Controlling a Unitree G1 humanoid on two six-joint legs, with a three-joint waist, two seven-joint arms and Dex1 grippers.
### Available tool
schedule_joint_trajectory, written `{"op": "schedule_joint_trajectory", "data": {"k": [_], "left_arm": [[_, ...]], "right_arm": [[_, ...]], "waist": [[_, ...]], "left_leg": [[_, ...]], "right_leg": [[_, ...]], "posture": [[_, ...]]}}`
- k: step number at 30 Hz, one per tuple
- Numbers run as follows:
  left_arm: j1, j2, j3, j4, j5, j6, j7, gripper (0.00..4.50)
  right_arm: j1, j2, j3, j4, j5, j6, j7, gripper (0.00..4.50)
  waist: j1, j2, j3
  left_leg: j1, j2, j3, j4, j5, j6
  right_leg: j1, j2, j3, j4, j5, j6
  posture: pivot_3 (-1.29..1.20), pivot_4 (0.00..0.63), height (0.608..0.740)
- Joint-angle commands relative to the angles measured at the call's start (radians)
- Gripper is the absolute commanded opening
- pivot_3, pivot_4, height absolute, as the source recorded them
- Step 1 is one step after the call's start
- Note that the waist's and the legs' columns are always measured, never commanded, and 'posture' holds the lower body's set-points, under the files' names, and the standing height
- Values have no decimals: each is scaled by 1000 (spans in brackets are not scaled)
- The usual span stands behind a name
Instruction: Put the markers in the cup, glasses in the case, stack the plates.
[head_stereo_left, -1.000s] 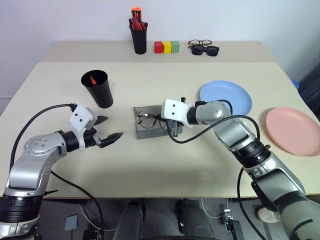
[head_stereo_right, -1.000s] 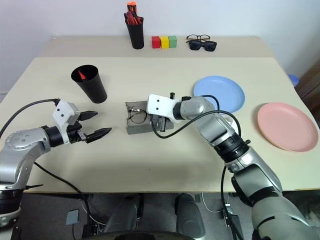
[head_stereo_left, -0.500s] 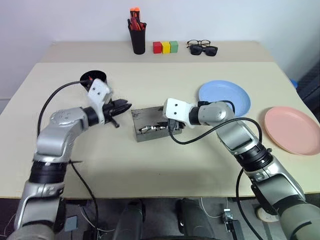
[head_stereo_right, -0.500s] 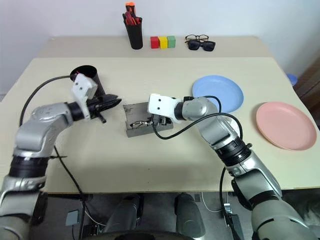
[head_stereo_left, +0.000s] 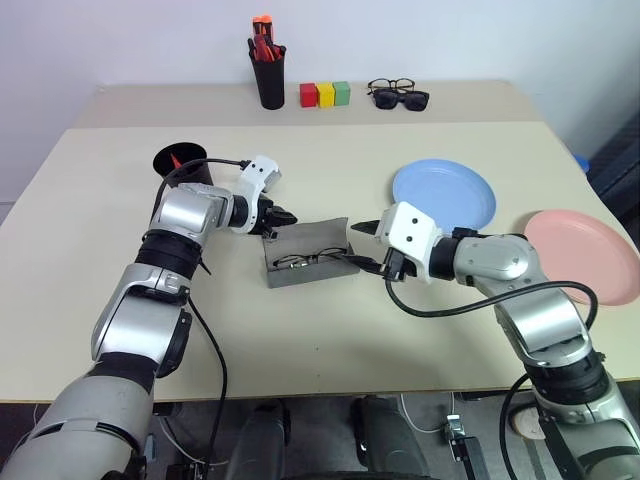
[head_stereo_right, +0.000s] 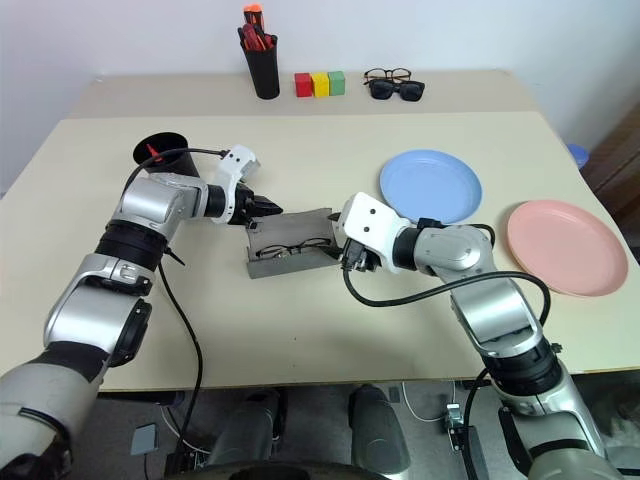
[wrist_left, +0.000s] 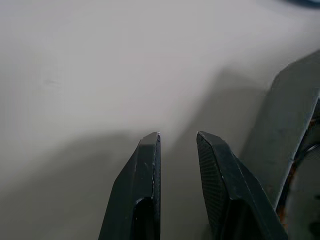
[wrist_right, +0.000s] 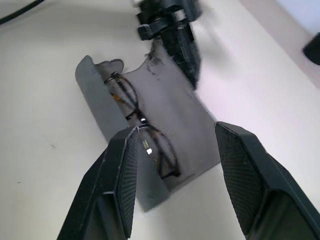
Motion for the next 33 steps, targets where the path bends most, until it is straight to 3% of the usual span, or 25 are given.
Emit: {"op": "schedule_joint_trajectory", "data": {"k": [1, 5, 11, 15, 19, 24, 33], "left_arm": [[36, 30, 1, -107, -11, 17, -54, 1129], [139, 99, 3, -350, -40, 55, -100, 1129], [392, 267, -11, -784, -90, 125, -143, 1129], [456, 271, 17, -860, -118, 142, -101, 1129], [509, 201, 129, -895, -160, 26, -36, 1129], [559, 169, 174, -931, -195, -38, -5, 1077], [558, 26, 150, -953, -270, -172, 6, 1077]], "right_arm": [[19, -27, -43, -37, 9, 15, -27, 2422], [15, -46, -34, 30, -24, 6, -61, 2422], [-61, -37, -5, 324, -168, -4, -219, 2422], [-89, -42, 41, 456, -244, -67, -261, 2422], [-122, -31, 80, 608, -316, -136, -315, 2422], [-130, -12, 74, 647, -337, -170, -339, 22], [-80, -52, 13, 412, -406, -90, -366, 22]], "waist": [[0, 0, 0], [-4, 0, 0], [2, 0, 0], [11, 1, 0], [9, 1, 0], [3, 1, 0], [6, 1, 0]], "left_leg": [[0, 0, 0, 0, 0, 0], [0, 0, 0, -1, 0, 0], [1, 1, 1, -1, 0, 0], [0, 0, 1, 0, 0, 0], [0, 0, 1, -1, 0, 0], [0, 0, 1, -1, 0, 0], [0, 0, 1, 0, 0, 0]], "right_leg": [[0, 0, 0, 0, 0, 0], [-1, 0, 0, 0, 0, 0], [-1, 0, 2, 0, 0, 0], [0, -1, 1, -1, 0, 0], [0, -1, 1, -1, 0, 0], [0, -1, 1, 0, 0, -1], [0, -1, 1, 0, 0, 0]], "posture": [[0, 150, 740], [0, 150, 740], [0, 150, 740], [0, 150, 740], [0, 150, 740], [0, 150, 740], [0, 150, 740]]}}
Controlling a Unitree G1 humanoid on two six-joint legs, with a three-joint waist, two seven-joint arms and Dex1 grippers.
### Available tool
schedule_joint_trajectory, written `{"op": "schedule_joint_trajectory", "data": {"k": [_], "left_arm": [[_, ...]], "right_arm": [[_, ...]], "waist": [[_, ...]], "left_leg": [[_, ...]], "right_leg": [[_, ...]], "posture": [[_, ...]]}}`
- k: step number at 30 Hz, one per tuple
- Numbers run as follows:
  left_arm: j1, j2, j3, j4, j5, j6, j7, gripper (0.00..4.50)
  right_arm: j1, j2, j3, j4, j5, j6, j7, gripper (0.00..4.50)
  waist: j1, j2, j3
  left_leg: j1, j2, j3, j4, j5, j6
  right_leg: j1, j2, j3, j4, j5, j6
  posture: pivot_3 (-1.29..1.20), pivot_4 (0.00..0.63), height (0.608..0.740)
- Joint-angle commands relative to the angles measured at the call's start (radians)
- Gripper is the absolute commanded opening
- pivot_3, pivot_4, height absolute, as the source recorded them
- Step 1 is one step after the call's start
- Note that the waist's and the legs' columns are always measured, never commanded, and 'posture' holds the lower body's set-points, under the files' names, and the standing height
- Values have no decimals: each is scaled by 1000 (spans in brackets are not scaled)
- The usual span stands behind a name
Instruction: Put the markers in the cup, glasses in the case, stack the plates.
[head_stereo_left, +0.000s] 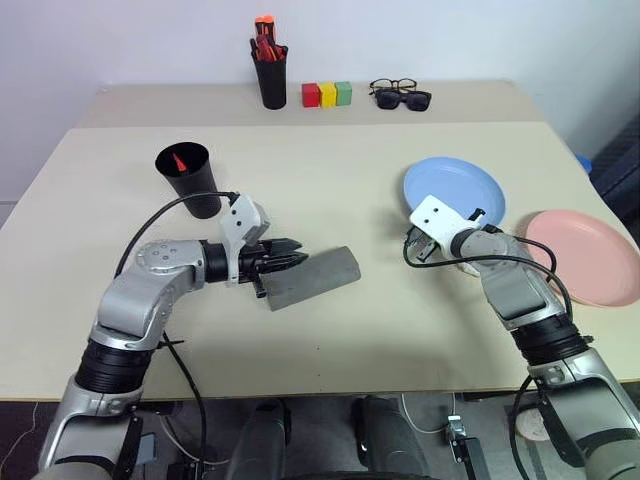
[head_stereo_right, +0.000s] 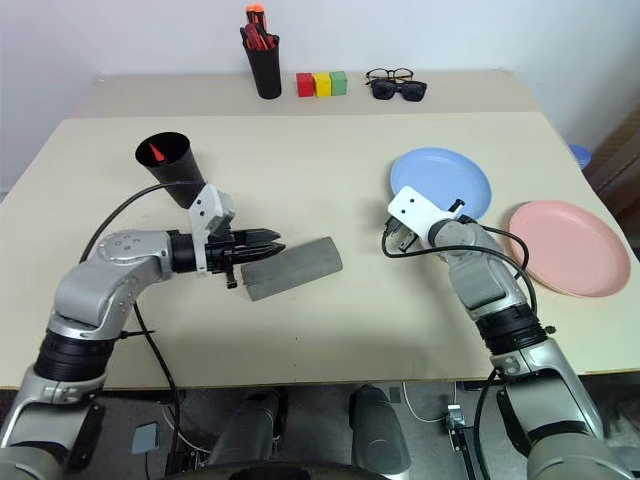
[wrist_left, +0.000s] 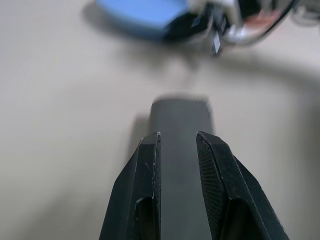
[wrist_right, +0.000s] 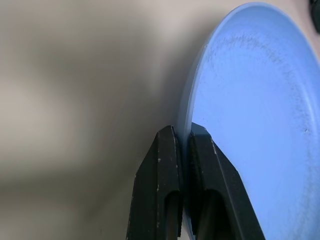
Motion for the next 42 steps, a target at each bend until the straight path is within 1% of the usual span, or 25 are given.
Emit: {"op": "schedule_joint_trajectory", "data": {"k": [1, 4, 7, 10, 12, 14, 15, 17, 19, 21, 23, 28, 31, 34, 35, 38, 39, 42], "left_arm": [[-42, -38, -47, -25, -22, -75, -37, 1077], [-108, -87, -122, 65, -16, -107, -104, 1077], [-162, -119, -153, 159, 4, -152, -138, 1077], [-195, -135, -184, 230, 34, -190, -156, 1077], [-203, -148, -191, 250, 35, -207, -166, 1077], [-206, -158, -189, 255, 28, -205, -165, 1077], [-203, -157, -185, 248, 27, -202, -161, 1077], [-191, -147, -176, 231, 27, -195, -153, 1077], [-174, -132, -163, 213, 23, -184, -142, 1077], [-148, -108, -149, 184, 17, -169, -129, 1077], [-128, -91, -139, 163, 13, -156, -116, 1077], [-89, -62, -117, 126, -1, -133, -92, 1077], [-79, -56, -103, 121, -6, -126, -75, 1077], [-77, -52, -95, 119, -12, -115, -66, 1077], [-78, -50, -95, 117, -14, -112, -65, 1077], [-79, -46, -98, 125, -12, -116, -64, 1077], [-81, -43, -98, 132, -7, -122, -65, 1077], [-89, -40, -90, 154, -2, -130, -62, 1077]], "right_arm": [[43, -80, -117, -225, -28, 81, 11, 22], [184, -192, -260, -445, -26, 220, 74, 22], [336, -257, -386, -580, -11, 323, 123, 22], [461, -282, -470, -630, -8, 358, 140, 22], [511, -273, -509, -622, 5, 356, 141, 22], [544, -277, -517, -590, 8, 326, 133, 709], [549, -279, -513, -572, 6, 310, 125, 963], [539, -269, -506, -554, 17, 294, 119, 2016], [520, -243, -501, -559, 61, 289, 138, 2994], [497, -190, -502, -575, 142, 313, 170, 2994], [495, -162, -494, -581, 187, 321, 190, 2994], [514, -144, -426, -507, 183, 276, 153, 2994], [508, -128, -410, -459, 181, 254, 118, 2994], [509, -128, -401, -441, 173, 241, 86, 2152], [507, -124, -405, -446, 180, 244, 82, 1712], [498, -134, -424, -475, 180, 251, 64, 114], [493, -141, -438, -490, 174, 260, 53, 46], [472, -184, -486, -511, 143, 301, 19, 46]], "waist": [[6, 0, 0], [40, 1, 0], [45, 1, 0], [33, 1, -1], [20, 2, -1], [16, 3, -2], [16, 4, -2], [16, 4, -2], [18, 4, -2], [17, 4, -2], [21, 4, -2], [27, 4, -2], [26, 4, -2], [23, 4, -2], [23, 4, -2], [23, 4, -2], [23, 4, -2], [24, 4, -2]], "left_leg": [[0, 0, 0, 0, 0, 0], [-1, -1, 0, 1, 0, 0], [-1, -1, 0, 2, -1, 2], [0, 0, 1, 2, -1, 2], [1, 0, 1, 2, -1, 2], [1, 0, 2, 2, -1, 2], [2, 0, 2, 2, -1, 2], [2, 0, 2, 2, -1, 2], [2, 0, 2, 2, -1, 2], [2, 0, 1, 1, -1, 2], [2, 0, 1, 1, -1, 2], [1, 0, 1, 2, -1, 2], [2, 0, 1, 1, -1, 2], [2, 0, 0, 1, -1, 2], [2, 0, 0, 1, -1, 2], [2, 0, 0, 1, -1, 2], [2, 0, 0, 1, -1, 2], [2, 0, 0, 1, -1, 2]], "right_leg": [[0, 0, 0, 0, 0, 0], [0, 0, -1, -1, 0, 0], [2, -1, -1, -4, 0, 1], [2, 0, 0, -3, 0, 1], [3, 0, 0, -2, 0, 0], [3, 0, 1, -2, 0, 0], [3, 0, 1, -2, 0, 0], [3, 0, 1, -1, 0, 0], [3, 0, 1, -2, 0, 0], [3, 0, 1, -2, 0, 0], [3, 1, 1, -2, 0, 0], [4, 0, 0, -3, 0, 1], [5, 0, 0, -3, 0, 1], [5, 0, 0, -3, 0, 1], [5, 0, 0, -3, 0, 1], [5, 0, 0, -3, 0, 1], [5, 0, 0, -3, 0, 1], [5, 0, 0, -3, 0, 1]], "posture": [[0, 150, 740], [0, 150, 740], [0, 150, 740], [0, 150, 740], [0, 150, 740], [0, 150, 740], [0, 150, 740], [0, 150, 740], [0, 150, 740], [0, 150, 740], [0, 150, 740], [0, 150, 740], [0, 150, 740], [0, 150, 740], [0, 150, 740], [0, 150, 740], [0, 150, 740], [0, 150, 740]]}}
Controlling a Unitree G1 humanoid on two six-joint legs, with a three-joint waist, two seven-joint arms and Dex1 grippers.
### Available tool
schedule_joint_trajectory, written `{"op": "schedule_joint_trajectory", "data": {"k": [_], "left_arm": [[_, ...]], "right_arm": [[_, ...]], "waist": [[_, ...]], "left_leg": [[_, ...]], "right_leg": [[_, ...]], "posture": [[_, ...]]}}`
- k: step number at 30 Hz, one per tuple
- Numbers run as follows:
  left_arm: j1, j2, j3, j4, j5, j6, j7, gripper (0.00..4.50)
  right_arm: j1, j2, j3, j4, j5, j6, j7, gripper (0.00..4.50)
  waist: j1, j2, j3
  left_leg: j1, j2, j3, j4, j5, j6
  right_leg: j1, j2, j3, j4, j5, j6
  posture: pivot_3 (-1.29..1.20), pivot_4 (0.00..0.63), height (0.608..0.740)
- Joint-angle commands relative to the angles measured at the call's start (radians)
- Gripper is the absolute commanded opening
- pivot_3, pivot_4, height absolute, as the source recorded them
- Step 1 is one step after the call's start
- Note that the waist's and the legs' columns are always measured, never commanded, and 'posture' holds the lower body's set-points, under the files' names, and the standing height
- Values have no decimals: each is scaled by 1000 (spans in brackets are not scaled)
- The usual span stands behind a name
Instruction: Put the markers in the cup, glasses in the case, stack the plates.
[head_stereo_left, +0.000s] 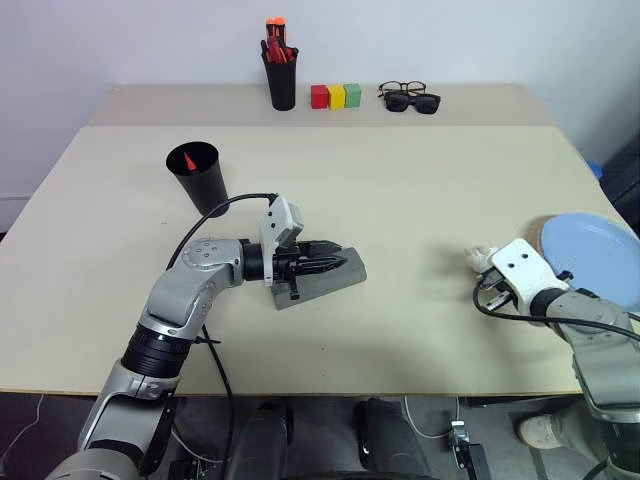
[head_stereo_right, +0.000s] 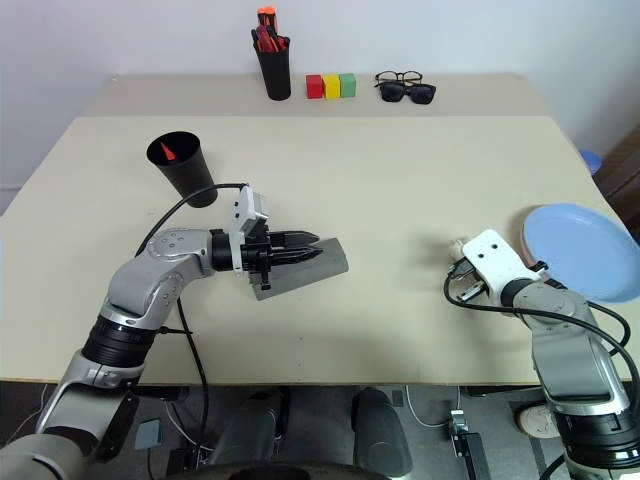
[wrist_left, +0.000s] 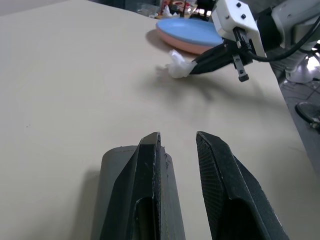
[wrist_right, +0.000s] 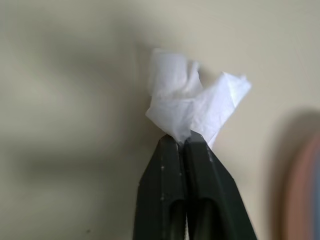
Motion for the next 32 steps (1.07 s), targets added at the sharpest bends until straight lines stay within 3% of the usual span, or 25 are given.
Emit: {"op": "schedule_joint_trajectory", "data": {"k": [1, 4, 5, 8, 12, 14, 19, 26, 32], "left_arm": [[-16, 12, 33, 0, -3, -22, 4, 1077], [-22, 16, 45, 14, -3, -28, 12, 1077], [-23, 17, 48, 17, -3, -27, 16, 1077], [-16, 21, 59, 15, -1, -32, 26, 1077], [22, 41, 99, -14, 0, -35, 64, 1077], [45, 42, 142, -37, -12, -18, 117, 1077], [212, 107, 355, -148, -30, 4, 241, 1077], [471, 197, 600, -196, 2, -22, 351, 1077], [567, 174, 646, -266, -1, -43, 408, 1077]], "right_arm": [[-35, -74, -91, -56, -62, 40, -54, 46], [-10, -160, -112, -30, -140, 74, -90, 46], [1, -184, -108, -16, -161, 87, -99, 295], [25, -201, -92, 17, -167, 84, -93, 1338], [-25, -196, -25, 71, -184, 4, -117, 3410], [-88, -170, 2, 115, -160, -80, -121, 3410], [-268, 11, -13, 212, 20, -272, -72, 3410], [-333, 116, 22, 274, 234, -370, 122, 3410], [-415, 171, 91, 401, 262, -433, 178, 3410]], "waist": [[1, 0, 0], [3, 0, 0], [3, 0, 0], [2, -1, 0], [-7, 0, 0], [-15, 1, 0], [-32, 1, 0], [-18, 1, 0], [-5, 1, 0]], "left_leg": [[0, 0, 0, 0, 0, 0], [0, 0, 0, 0, 0, 0], [0, 0, 0, 0, 0, 0], [0, 0, 0, 0, 0, 0], [0, 0, 0, 0, 0, 0], [1, 1, 1, 0, 0, 0], [1, 2, 0, -1, 0, 0], [0, 0, 0, -1, 0, 0], [1, 0, 0, -1, 0, 0]], "right_leg": [[0, 0, 0, 0, 0, 0], [0, 0, 0, 0, 0, 0], [0, 0, 0, 0, 0, 0], [0, 0, 0, -1, 0, 0], [0, 0, 0, 0, 0, 0], [0, 0, 0, 0, 0, 0], [0, 1, 0, 1, 0, 0], [1, -1, 0, -1, 0, 0], [1, -1, 0, -1, 0, 0]], "posture": [[0, 150, 740], [0, 150, 740], [0, 150, 740], [0, 150, 740], [0, 150, 740], [0, 150, 740], [0, 150, 740], [0, 150, 740], [0, 150, 740]]}}
